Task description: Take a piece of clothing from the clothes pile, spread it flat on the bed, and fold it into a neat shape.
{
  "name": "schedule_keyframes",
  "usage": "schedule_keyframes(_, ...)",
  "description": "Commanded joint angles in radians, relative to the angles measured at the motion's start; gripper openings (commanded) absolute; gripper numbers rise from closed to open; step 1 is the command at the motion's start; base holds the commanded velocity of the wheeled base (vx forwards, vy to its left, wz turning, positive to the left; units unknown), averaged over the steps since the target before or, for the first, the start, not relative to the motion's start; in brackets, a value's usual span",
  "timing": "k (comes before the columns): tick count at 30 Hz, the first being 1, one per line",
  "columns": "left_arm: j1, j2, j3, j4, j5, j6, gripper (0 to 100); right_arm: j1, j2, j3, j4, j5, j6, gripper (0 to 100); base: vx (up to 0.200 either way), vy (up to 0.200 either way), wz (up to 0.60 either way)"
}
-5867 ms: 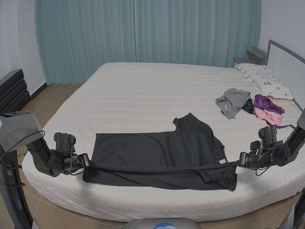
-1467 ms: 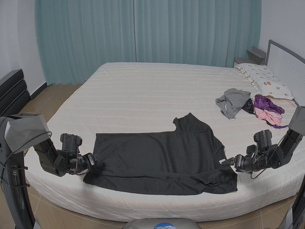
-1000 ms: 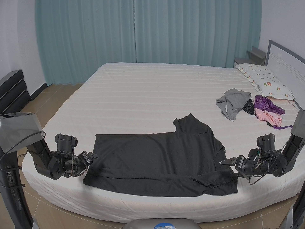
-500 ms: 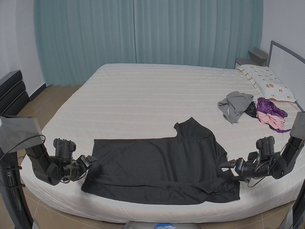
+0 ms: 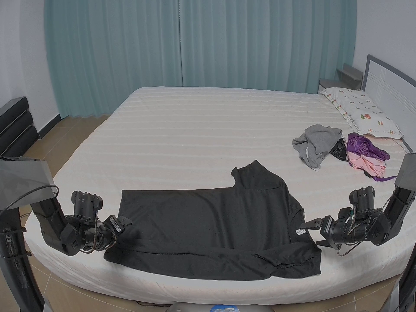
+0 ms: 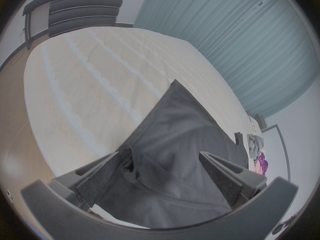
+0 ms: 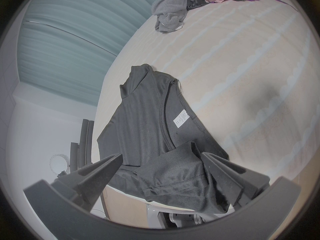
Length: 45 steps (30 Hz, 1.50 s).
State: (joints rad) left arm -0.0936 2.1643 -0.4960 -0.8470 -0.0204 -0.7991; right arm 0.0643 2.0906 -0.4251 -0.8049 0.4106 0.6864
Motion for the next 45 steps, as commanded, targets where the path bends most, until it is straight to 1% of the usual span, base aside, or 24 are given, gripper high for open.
schedule_keyframes(1, -0.018, -0.035, 0.028, 0.006, 0.000, 0.012, 100, 0.002, 0.002, 0.000, 0.000, 0.000, -0.001, 100, 0.000, 0.000, 0.00)
schedule_keyframes(5, -0.058, -0.026, 0.037, 0.032, 0.017, 0.024, 100, 0.000, 0.002, 0.002, 0.000, 0.000, -0.004, 100, 0.000, 0.000, 0.00)
schedule_keyframes(7, -0.061, -0.024, 0.037, 0.042, 0.034, 0.029, 100, 0.002, 0.003, 0.003, 0.000, 0.000, -0.005, 100, 0.000, 0.000, 0.00)
schedule_keyframes(8, -0.063, -0.023, 0.033, 0.051, 0.057, 0.044, 100, 0.002, 0.003, 0.003, 0.000, 0.000, -0.007, 100, 0.000, 0.000, 0.00)
schedule_keyframes(10, -0.063, -0.020, 0.033, 0.052, 0.060, 0.047, 100, 0.000, 0.003, 0.003, 0.000, 0.000, -0.007, 100, 0.000, 0.000, 0.00)
schedule_keyframes(11, -0.063, 0.017, 0.022, 0.055, 0.076, 0.063, 100, 0.000, 0.003, 0.003, 0.000, 0.000, -0.007, 100, 0.000, 0.000, 0.00)
schedule_keyframes(15, -0.061, 0.066, -0.012, 0.049, 0.085, 0.061, 100, 0.002, 0.003, 0.003, 0.000, 0.000, -0.008, 100, 0.000, 0.000, 0.00)
schedule_keyframes(17, -0.058, 0.092, -0.044, 0.049, 0.105, 0.060, 100, 0.002, 0.003, 0.003, 0.000, 0.000, -0.008, 100, 0.000, 0.000, 0.00)
schedule_keyframes(18, -0.055, 0.103, -0.056, 0.049, 0.117, 0.060, 0, 0.002, 0.002, 0.003, 0.000, 0.000, -0.008, 100, 0.000, 0.000, 0.00)
schedule_keyframes(19, -0.055, 0.103, -0.056, 0.049, 0.117, 0.060, 0, 0.002, 0.002, 0.003, 0.000, 0.000, -0.008, 100, 0.000, 0.000, 0.00)
schedule_keyframes(20, -0.054, 0.123, -0.069, 0.049, 0.142, 0.060, 0, 0.000, 0.002, 0.003, 0.000, 0.000, -0.008, 100, 0.000, 0.000, 0.00)
schedule_keyframes(21, -0.052, 0.126, -0.070, 0.049, 0.149, 0.058, 0, 0.000, 0.002, 0.003, -0.002, 0.000, -0.008, 100, 0.000, 0.000, 0.00)
schedule_keyframes(24, -0.051, 0.120, -0.065, 0.048, 0.160, 0.052, 0, 0.000, 0.003, 0.003, -0.002, 0.000, -0.008, 100, 0.000, 0.000, 0.00)
schedule_keyframes(32, -0.018, 0.032, -0.052, 0.059, 0.155, 0.032, 0, 0.002, 0.017, 0.003, -0.010, -0.009, -0.013, 100, 0.000, 0.000, 0.00)
schedule_keyframes(37, 0.002, 0.022, -0.041, 0.062, 0.137, 0.031, 0, 0.006, 0.029, 0.006, -0.033, -0.009, -0.014, 100, 0.000, 0.000, 0.00)
schedule_keyframes(40, 0.020, -0.001, -0.049, 0.077, 0.100, 0.029, 0, 0.016, 0.032, 0.011, -0.042, -0.010, -0.014, 100, 0.000, 0.000, 0.00)
schedule_keyframes(45, 0.048, -0.046, -0.070, 0.149, -0.024, -0.014, 0, 0.016, 0.039, 0.011, -0.045, -0.010, -0.014, 100, 0.000, 0.000, 0.00)
